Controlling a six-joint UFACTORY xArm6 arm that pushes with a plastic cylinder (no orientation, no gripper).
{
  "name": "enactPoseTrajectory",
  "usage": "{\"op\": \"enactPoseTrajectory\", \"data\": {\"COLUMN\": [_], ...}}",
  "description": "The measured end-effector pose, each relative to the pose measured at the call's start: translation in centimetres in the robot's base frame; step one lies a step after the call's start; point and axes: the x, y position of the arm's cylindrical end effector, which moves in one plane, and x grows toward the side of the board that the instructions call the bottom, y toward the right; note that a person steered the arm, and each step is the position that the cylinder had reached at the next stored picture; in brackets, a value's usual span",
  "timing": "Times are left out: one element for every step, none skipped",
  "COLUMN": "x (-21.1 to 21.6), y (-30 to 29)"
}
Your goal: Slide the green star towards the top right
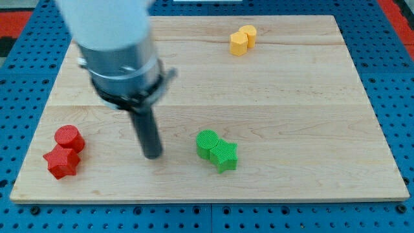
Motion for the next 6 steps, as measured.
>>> {"op": "enactPoseTrajectory", "data": {"x": [1.2,1.2,1.2,1.0,0.7,0.3], "y": [2.2,4.5,7.4,8.8,9.6,10.0]}}
